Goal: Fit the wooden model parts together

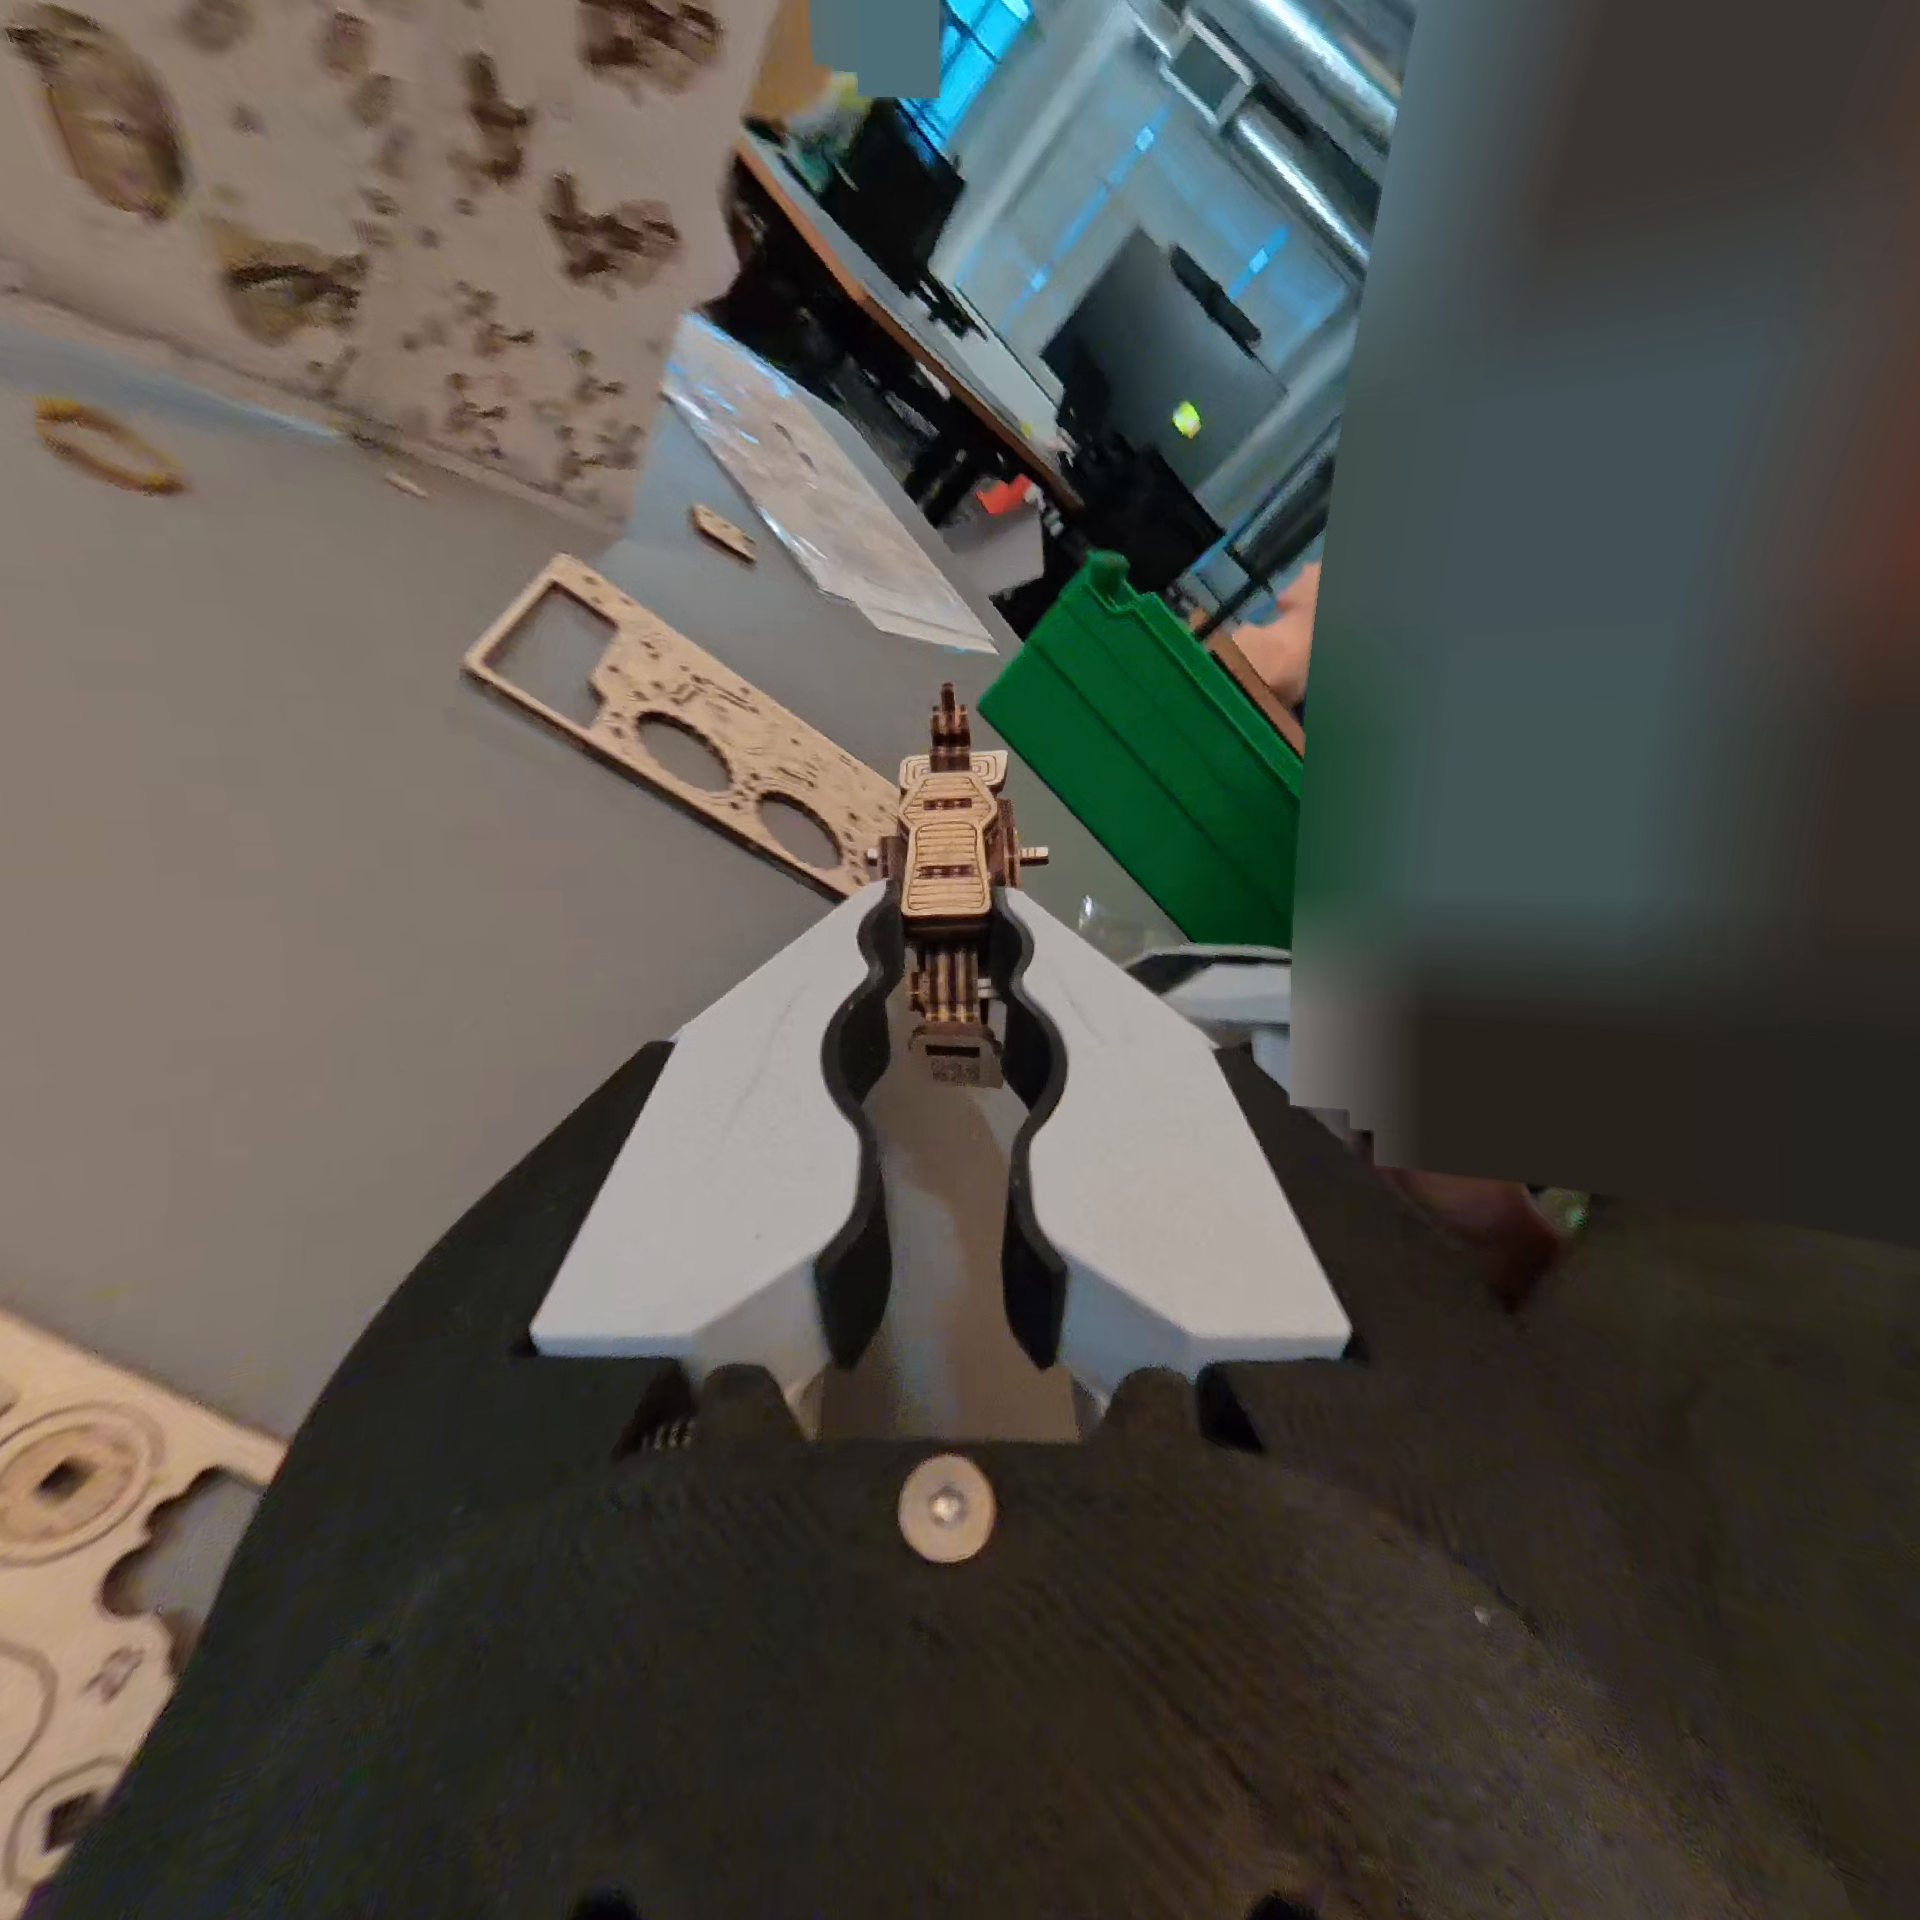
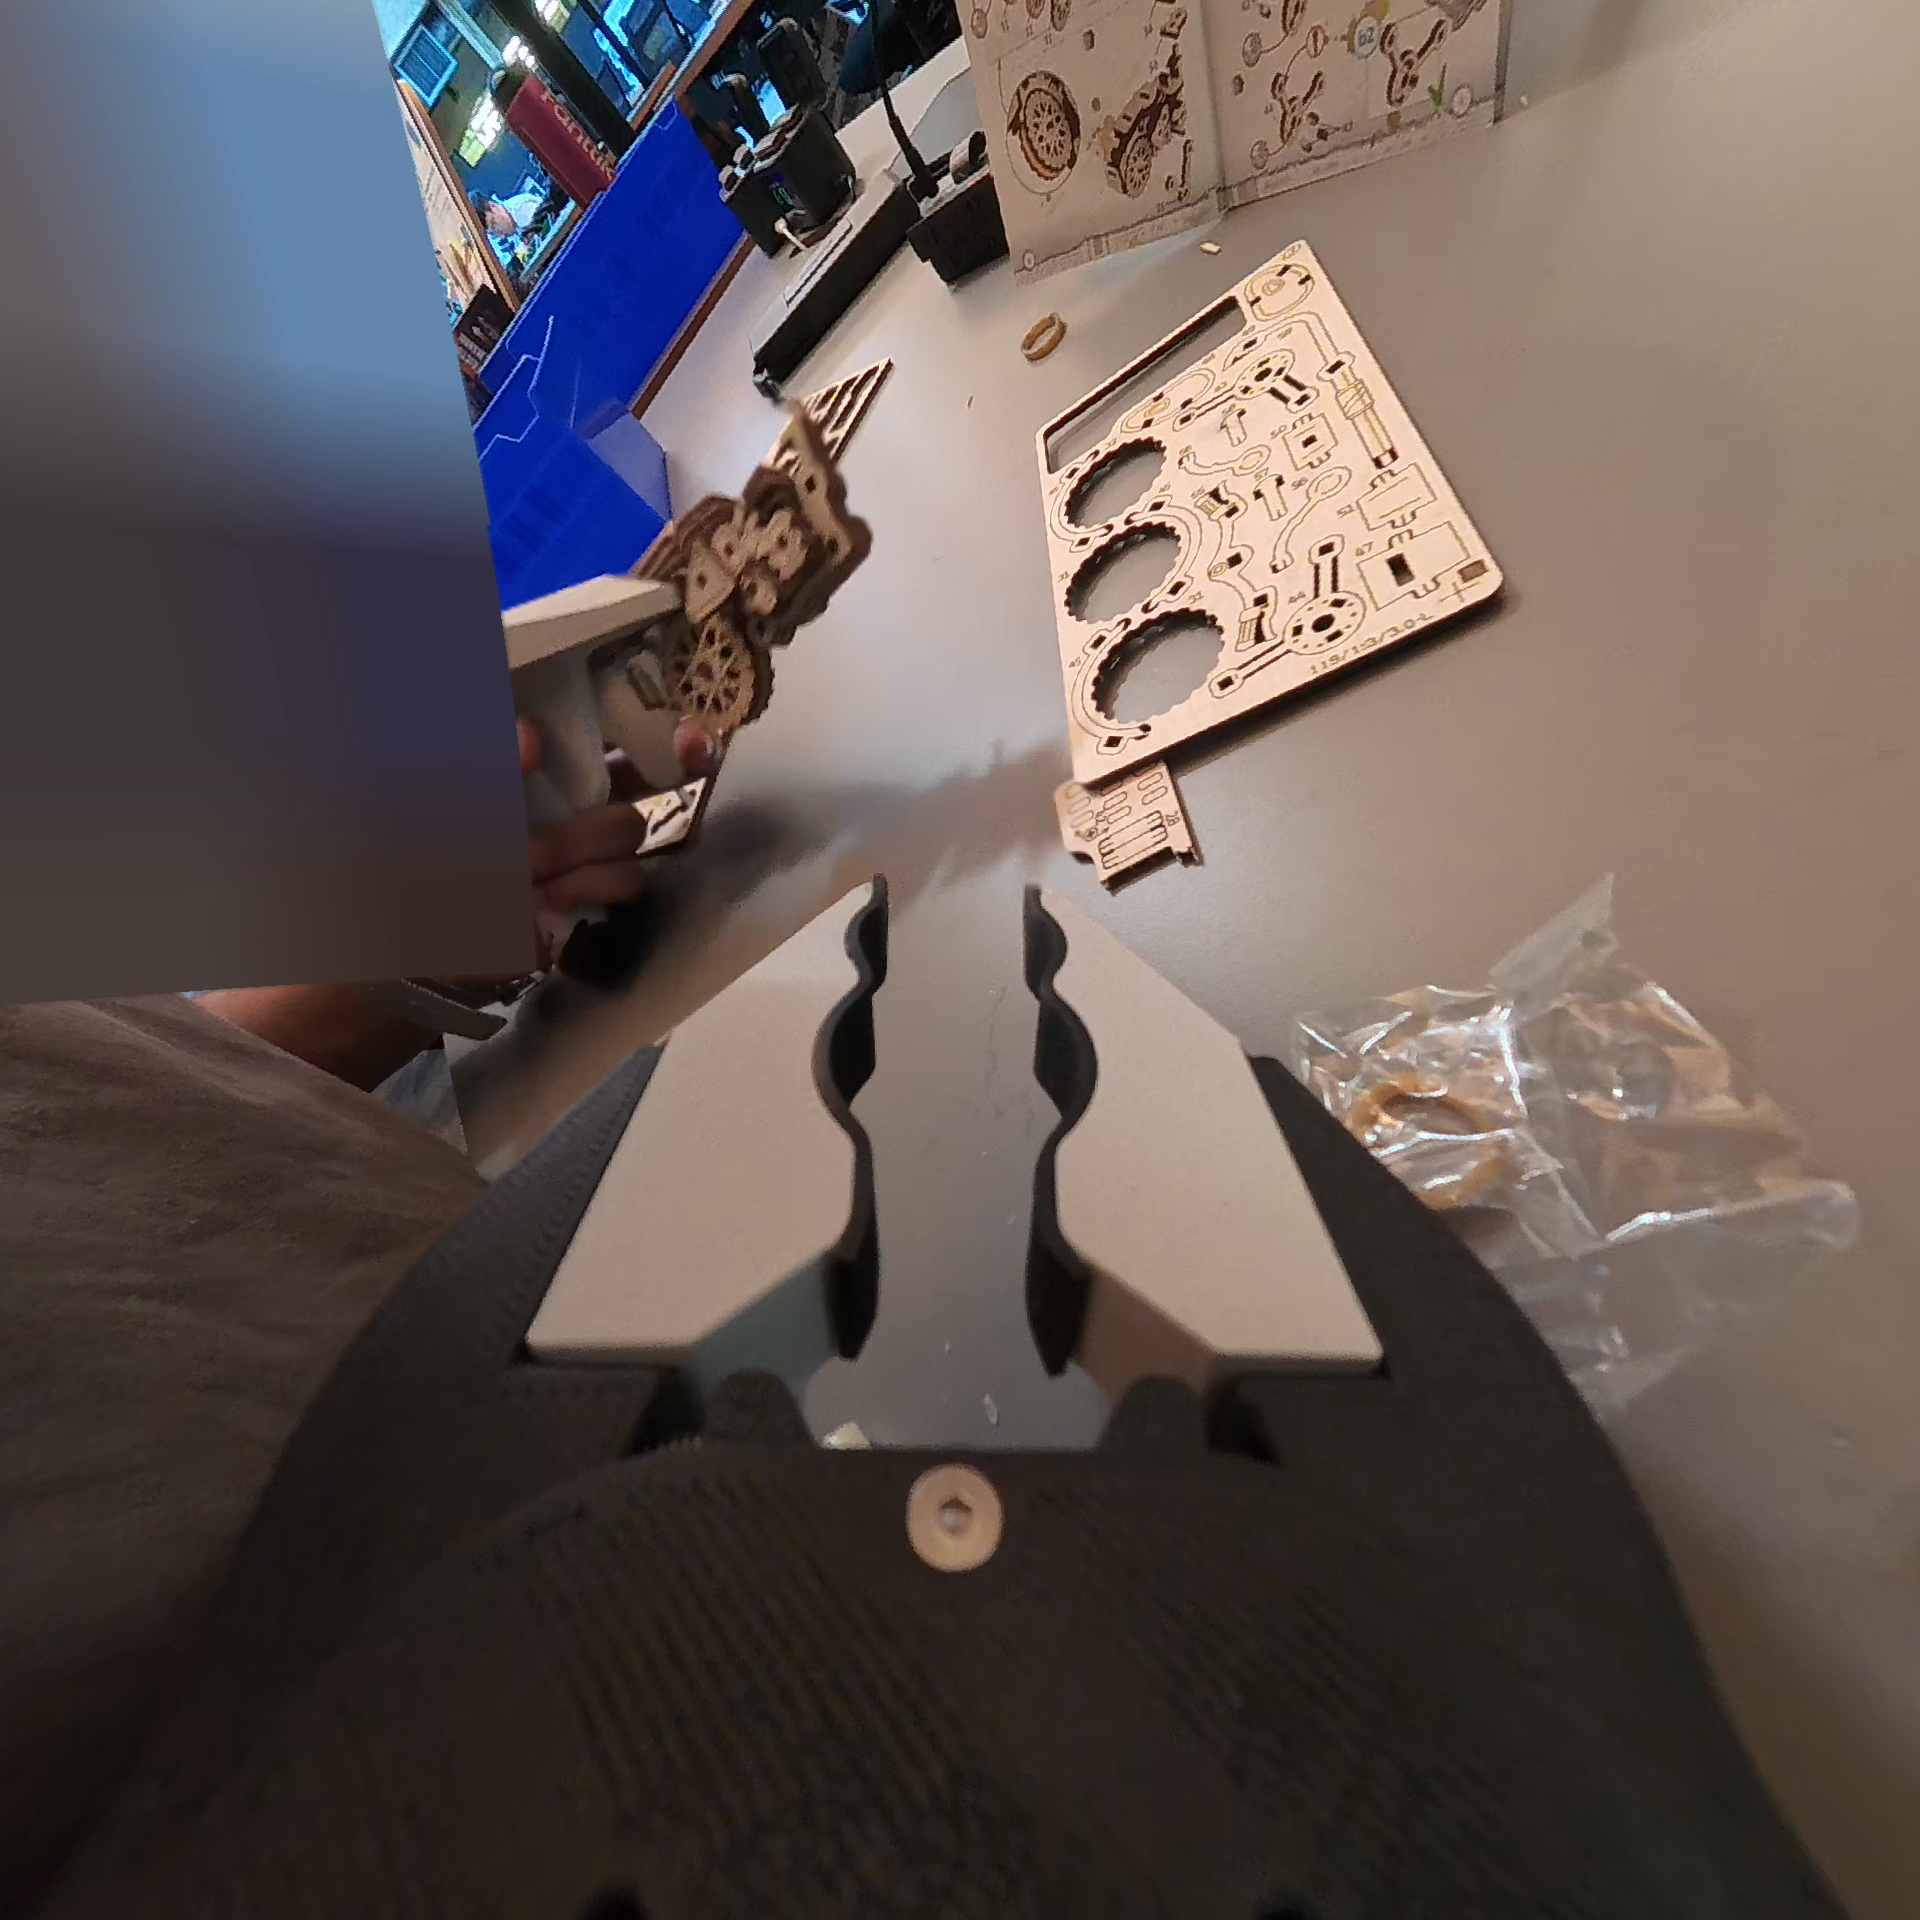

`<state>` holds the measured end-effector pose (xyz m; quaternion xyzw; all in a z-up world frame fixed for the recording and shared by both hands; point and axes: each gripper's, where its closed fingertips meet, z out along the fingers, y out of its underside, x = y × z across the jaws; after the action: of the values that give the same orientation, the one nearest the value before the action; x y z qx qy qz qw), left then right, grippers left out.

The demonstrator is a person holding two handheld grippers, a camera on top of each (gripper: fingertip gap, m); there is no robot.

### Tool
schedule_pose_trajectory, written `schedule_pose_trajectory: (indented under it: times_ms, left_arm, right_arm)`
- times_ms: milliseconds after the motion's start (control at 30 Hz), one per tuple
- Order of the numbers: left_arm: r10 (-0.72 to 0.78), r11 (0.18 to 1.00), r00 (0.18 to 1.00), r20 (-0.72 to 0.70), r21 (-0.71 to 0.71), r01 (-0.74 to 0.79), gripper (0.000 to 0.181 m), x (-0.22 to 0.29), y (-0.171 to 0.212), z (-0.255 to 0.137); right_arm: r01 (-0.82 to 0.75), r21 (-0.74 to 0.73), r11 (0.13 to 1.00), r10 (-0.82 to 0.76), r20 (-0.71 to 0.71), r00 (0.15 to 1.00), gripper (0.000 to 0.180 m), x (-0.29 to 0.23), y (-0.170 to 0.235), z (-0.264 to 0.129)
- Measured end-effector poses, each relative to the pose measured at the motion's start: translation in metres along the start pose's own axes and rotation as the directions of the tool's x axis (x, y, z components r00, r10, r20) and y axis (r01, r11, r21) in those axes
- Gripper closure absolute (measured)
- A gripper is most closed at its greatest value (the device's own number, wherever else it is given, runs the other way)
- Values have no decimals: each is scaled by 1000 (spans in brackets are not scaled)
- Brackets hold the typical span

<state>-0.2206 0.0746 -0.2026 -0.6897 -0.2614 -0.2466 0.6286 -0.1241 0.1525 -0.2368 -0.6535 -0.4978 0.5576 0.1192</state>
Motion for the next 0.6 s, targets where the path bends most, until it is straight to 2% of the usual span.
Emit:
schedule_pose_trajectory:
  times_ms: [167,300,400,600]
  left_arm:
    - [209,963,975,-72,-157,-218,168,25,26,8]
    - [308,937,944,-119,-136,-323,169,39,28,7]
    - [305,936,940,-150,-135,-325,169,44,30,7]
    - [201,962,964,-175,-149,-228,168,44,32,7]
  right_arm:
    - [-6,2,1000,6,2,1000,156,0,0,0]
    - [-8,2,1000,8,3,1000,156,1,0,0]
    - [-10,2,1000,10,3,1000,156,1,0,0]
    - [-14,4,1000,14,6,1000,156,1,0,0]
